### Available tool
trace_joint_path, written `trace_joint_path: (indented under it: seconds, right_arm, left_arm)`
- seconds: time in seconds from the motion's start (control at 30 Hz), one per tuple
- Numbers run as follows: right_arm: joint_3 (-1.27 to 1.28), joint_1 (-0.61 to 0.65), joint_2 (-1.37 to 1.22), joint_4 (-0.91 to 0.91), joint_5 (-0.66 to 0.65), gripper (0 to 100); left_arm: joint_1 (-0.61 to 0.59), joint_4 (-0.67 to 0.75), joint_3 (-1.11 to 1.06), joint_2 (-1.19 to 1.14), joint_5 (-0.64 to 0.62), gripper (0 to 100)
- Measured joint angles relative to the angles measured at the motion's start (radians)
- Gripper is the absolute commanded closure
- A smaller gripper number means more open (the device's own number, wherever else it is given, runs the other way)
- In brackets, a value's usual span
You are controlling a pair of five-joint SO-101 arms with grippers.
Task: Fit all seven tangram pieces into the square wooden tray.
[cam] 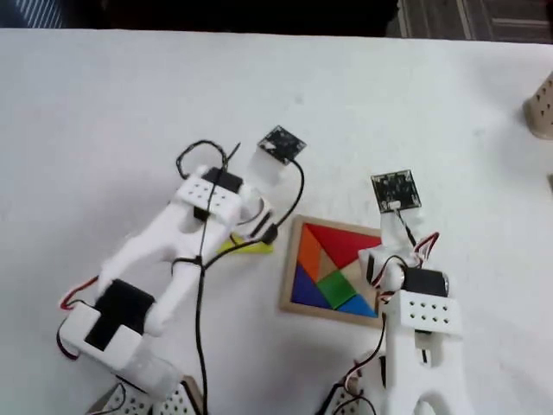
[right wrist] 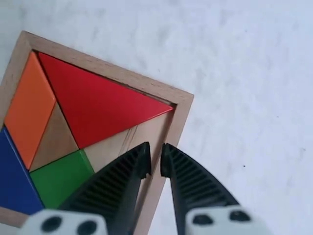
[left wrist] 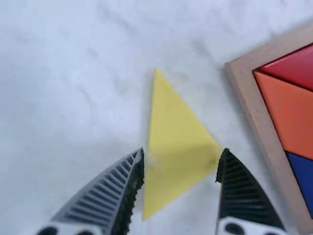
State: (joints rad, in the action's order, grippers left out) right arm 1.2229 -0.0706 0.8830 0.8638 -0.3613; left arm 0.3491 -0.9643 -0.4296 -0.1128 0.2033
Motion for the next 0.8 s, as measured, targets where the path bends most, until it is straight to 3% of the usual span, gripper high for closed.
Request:
trace_joint_path:
  seconds: [0.13,0.4,0.7,0.8]
  right_arm:
    - [0.000,0.000,0.000,0.000,0.000,95.4]
    - [0.000,-0.002,0.000,0.000,0.000,95.4]
    - [0.000,0.003,0.000,0.000,0.000,95.4]
    - [0.000,-0.002,0.000,0.000,0.000,95.4]
  left_arm:
    - [-0.031,-0.025,0.000,0.000,0.021,63]
    - [-0.035,-0.066,0.014,-0.034,-0.015,64]
    - [-0.063,-0.241,0.359,-0.353,-0.018,64]
    - [-0.061,-0.299,0.428,-0.399,-0.018,69]
